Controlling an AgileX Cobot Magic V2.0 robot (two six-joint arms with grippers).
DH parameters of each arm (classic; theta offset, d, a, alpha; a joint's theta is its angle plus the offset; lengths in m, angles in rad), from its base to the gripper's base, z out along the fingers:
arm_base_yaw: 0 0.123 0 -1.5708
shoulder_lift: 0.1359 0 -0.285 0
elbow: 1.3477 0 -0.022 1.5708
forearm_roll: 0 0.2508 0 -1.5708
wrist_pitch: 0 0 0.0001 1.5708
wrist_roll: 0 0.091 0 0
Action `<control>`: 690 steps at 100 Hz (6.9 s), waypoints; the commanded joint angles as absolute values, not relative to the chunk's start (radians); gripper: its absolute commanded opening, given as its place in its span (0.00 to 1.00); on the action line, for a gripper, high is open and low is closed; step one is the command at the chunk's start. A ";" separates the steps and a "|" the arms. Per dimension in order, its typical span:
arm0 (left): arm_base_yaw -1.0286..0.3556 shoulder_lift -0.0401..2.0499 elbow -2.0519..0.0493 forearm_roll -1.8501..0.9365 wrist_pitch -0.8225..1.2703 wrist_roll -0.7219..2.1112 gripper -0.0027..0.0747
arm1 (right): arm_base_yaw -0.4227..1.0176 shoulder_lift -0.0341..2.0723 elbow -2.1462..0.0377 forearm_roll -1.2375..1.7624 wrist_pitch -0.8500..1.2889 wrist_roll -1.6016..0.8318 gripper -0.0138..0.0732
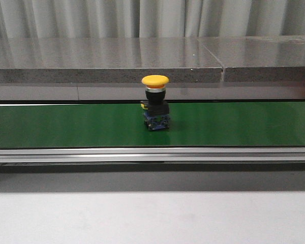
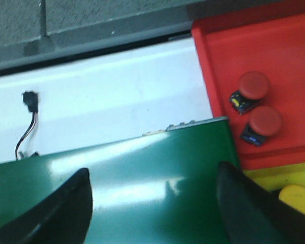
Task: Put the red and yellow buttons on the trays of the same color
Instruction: 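Move the right gripper back over the belt toward the yellow button, then grasp the yellow button on the belt with the right gripper, lift, then lower the yellow button into the yellow tray and open the right gripper, then raise the right gripper and move it back over the belt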
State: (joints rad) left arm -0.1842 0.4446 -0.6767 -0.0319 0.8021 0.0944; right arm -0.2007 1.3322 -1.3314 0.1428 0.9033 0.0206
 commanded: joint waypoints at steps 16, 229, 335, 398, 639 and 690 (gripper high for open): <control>-0.193 0.450 -0.703 -0.046 0.733 0.085 0.01 | -0.084 1.292 -1.355 0.152 0.982 -0.066 0.76; -0.193 0.450 -0.703 -0.046 0.733 0.085 0.01 | 0.355 1.525 -1.337 0.221 0.772 -0.125 0.36; -0.193 0.450 -0.703 -0.046 0.733 0.085 0.01 | -0.356 1.142 -0.930 0.000 0.755 0.202 0.36; -0.193 0.450 -0.703 -0.046 0.733 0.085 0.01 | -0.566 1.328 -0.857 0.000 0.555 0.339 0.36; -0.193 0.450 -0.703 -0.046 0.733 0.085 0.01 | 0.231 1.125 -0.857 -0.082 0.598 0.175 0.08; -0.193 0.450 -0.703 -0.046 0.729 0.085 0.01 | 0.312 0.764 -0.852 -0.083 0.623 0.134 0.08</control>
State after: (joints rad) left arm -0.1848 0.4446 -0.6767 -0.0335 0.8043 0.0920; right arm 0.3081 0.8216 -0.8313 -0.0692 0.6702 0.1453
